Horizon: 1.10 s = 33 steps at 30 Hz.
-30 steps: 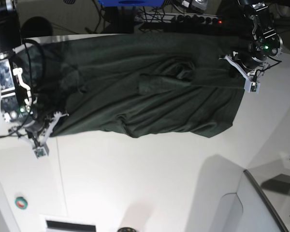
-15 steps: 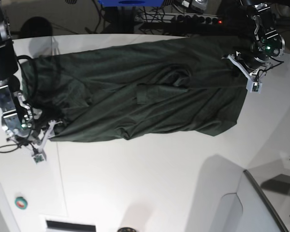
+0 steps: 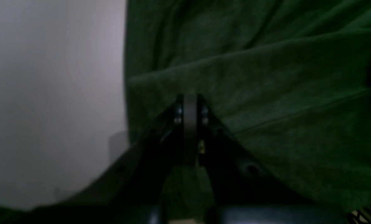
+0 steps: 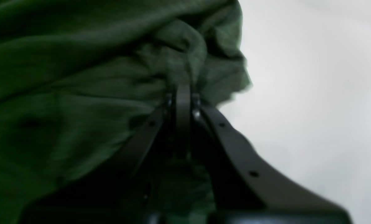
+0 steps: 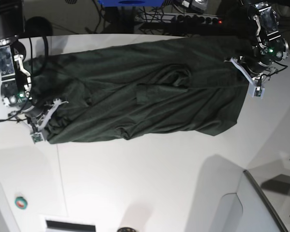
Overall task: Layout the t-shirt on the table in an organized manner, then fold the t-shirt properly
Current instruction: 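Hold both shirt sides and stretch them apart to flatten the shirt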
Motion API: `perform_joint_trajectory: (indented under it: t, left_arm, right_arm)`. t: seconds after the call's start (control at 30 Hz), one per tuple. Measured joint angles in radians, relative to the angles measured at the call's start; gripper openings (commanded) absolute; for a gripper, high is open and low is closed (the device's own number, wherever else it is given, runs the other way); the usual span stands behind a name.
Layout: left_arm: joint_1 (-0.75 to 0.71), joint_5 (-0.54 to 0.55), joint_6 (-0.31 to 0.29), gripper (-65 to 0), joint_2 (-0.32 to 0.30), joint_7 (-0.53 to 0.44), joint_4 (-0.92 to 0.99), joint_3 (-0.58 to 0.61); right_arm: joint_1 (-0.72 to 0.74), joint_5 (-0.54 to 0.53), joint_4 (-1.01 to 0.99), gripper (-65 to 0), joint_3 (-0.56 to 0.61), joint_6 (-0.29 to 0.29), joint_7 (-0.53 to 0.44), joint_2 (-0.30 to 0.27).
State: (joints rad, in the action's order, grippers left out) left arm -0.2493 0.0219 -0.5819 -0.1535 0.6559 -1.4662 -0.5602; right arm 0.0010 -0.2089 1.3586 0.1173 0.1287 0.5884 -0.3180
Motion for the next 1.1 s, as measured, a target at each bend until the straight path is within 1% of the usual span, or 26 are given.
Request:
perform_joint_trajectory:
  t: [0.13,0.2,0.37,0.47,0.5,0.6,0.7,0.8,0.83,0.9,0.97,1.03,1.1]
  left_arm:
    - [0.011,-0.007,0.002,-65.0,0.024,-0.002,0.027,0.006]
    - [0.011,-0.003,-0.008,-65.0,0.026,-0.005,0.047,0.007]
    - [0.031,0.001,-0.001,-65.0,0.015,-0.015,0.100,-0.003]
    - [0.044,0.006,-0.001,-65.0,0.008,-0.028,0.124,-0.001]
    - [0.048,0.008,-0.005,-65.0,0.003,-0.027,0.126,-0.001]
    - [0.067,-0.005,-0.004,-65.0,0.004,-0.015,0.130,-0.002]
    - [0.090,-0.014,-0.001,-65.0,0.008,-0.010,0.134,-0.001]
    - [0.118,-0.015,-0.001,-65.0,0.008,-0.008,0.136,-0.001]
    - [0.126,-0.014,-0.001,-65.0,0.008,-0.008,0.136,-0.001]
    - [0.135,-0.014,-0.001,-65.0,0.008,-0.008,0.130,-0.001]
    - [0.134,-0.014,-0.001,-65.0,0.007,-0.004,0.117,-0.002]
    - [0.130,-0.015,-0.001,-65.0,0.011,0.003,0.088,-0.003]
    - [0.133,-0.014,-0.001,-65.0,0.009,0.005,0.068,-0.003]
  right_arm:
    - [0.059,0.002,-0.117,-64.4,-0.006,-0.002,-0.012,-0.009]
    - [0.093,-0.005,-0.192,-64.4,-0.005,-0.001,-0.064,-0.003]
    - [0.184,0.002,-0.397,-64.4,-0.004,-0.001,-0.113,-0.013]
    - [0.232,0.000,-0.500,-64.4,-0.005,-0.002,-0.186,-0.015]
    - [0.248,-0.001,-0.529,-64.4,-0.005,-0.002,-0.194,-0.014]
    - [0.277,-0.001,-0.586,-64.4,-0.005,-0.002,-0.233,-0.014]
    - [0.278,-0.004,-0.602,-64.7,-0.011,-0.002,-0.271,-0.014]
    - [0.277,-0.002,-0.590,-64.8,-0.013,-0.005,-0.261,-0.015]
    - [0.272,0.000,-0.572,-64.8,-0.013,-0.004,-0.243,-0.019]
    - [0.249,0.004,-0.515,-64.8,-0.013,-0.006,-0.168,-0.030]
    - [0.205,0.008,-0.410,-64.8,-0.017,-0.014,-0.105,-0.037]
    - [0.151,0.004,-0.281,-64.8,-0.031,-0.016,-0.079,-0.030]
    - [0.122,-0.005,-0.182,-64.8,-0.069,-0.018,-0.052,-0.015]
